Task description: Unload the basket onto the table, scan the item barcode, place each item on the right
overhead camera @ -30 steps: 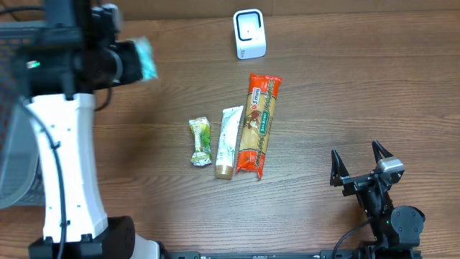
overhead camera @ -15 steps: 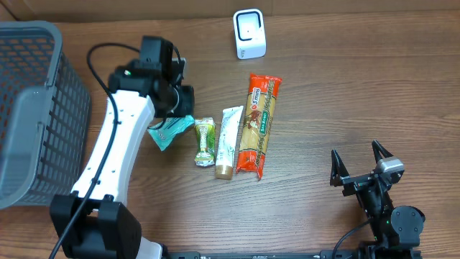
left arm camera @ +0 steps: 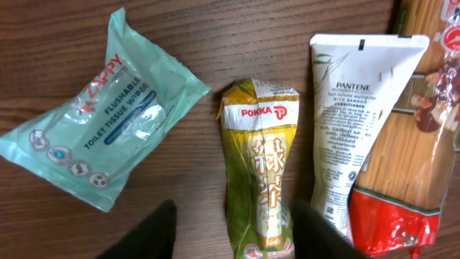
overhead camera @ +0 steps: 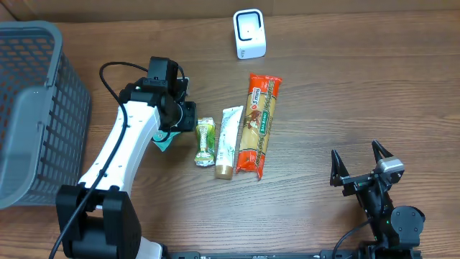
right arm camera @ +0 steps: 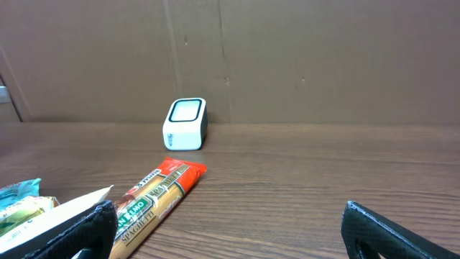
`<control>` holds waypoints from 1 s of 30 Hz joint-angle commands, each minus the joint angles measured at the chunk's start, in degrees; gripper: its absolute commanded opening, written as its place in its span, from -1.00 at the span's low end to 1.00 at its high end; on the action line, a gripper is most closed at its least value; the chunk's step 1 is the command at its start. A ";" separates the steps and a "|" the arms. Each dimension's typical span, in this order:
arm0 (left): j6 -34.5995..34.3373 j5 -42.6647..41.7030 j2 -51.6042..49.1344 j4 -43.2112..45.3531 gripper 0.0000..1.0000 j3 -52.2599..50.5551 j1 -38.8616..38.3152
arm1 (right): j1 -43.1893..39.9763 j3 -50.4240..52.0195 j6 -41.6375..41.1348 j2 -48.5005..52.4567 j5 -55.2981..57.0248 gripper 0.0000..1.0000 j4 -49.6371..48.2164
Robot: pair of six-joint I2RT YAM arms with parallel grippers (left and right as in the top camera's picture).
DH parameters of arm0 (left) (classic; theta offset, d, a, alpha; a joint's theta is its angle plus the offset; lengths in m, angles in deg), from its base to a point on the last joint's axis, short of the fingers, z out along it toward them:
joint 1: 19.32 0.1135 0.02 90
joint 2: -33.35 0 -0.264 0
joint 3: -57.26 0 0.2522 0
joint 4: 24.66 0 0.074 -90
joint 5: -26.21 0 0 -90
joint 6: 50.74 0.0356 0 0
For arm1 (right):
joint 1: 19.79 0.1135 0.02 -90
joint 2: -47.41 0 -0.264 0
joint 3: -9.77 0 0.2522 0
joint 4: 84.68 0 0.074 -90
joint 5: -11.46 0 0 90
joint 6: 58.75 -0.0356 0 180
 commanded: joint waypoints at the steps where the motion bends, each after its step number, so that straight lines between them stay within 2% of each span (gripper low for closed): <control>1: 0.20 -0.42 0.87 -1.81 0.21 4.61 -0.07 | 0.31 0.61 -0.09 -0.48 0.20 1.00 -0.33; 2: 0.17 -0.42 0.87 -2.75 0.32 5.88 -0.04 | 0.31 0.61 -0.09 -0.48 0.20 1.00 -0.33; 3: 0.22 -0.37 0.92 -3.98 0.58 7.56 -0.04 | 0.31 0.61 -0.09 -0.48 0.20 1.00 -0.33; 4: 0.22 -0.15 1.05 -5.42 0.96 9.70 -0.07 | 0.31 0.61 -0.09 -0.48 0.20 1.00 -0.33; 5: 0.22 0.02 1.18 -6.27 1.00 11.13 -0.07 | 0.31 0.61 -0.09 -0.48 0.20 1.00 -0.33; 11: 0.39 0.15 3.67 -9.92 1.00 18.60 -0.04 | 0.31 0.61 -0.09 -0.48 0.20 1.00 -0.33; 14: -1.75 3.67 5.95 -10.75 0.99 20.13 0.74 | 0.31 0.61 -0.09 -0.48 0.20 1.00 -0.33; 18: -5.22 9.09 9.86 -12.44 0.99 20.41 5.18 | 0.31 0.61 -0.09 -0.48 0.20 1.00 -0.33; 25: -2.78 7.19 15.87 -15.47 0.99 20.41 16.92 | 0.31 0.61 -0.11 -0.48 0.20 1.00 -0.33; 30: -2.16 6.03 16.83 -18.03 0.99 20.41 21.57 | 0.31 0.61 -0.09 -0.48 0.20 1.00 -0.33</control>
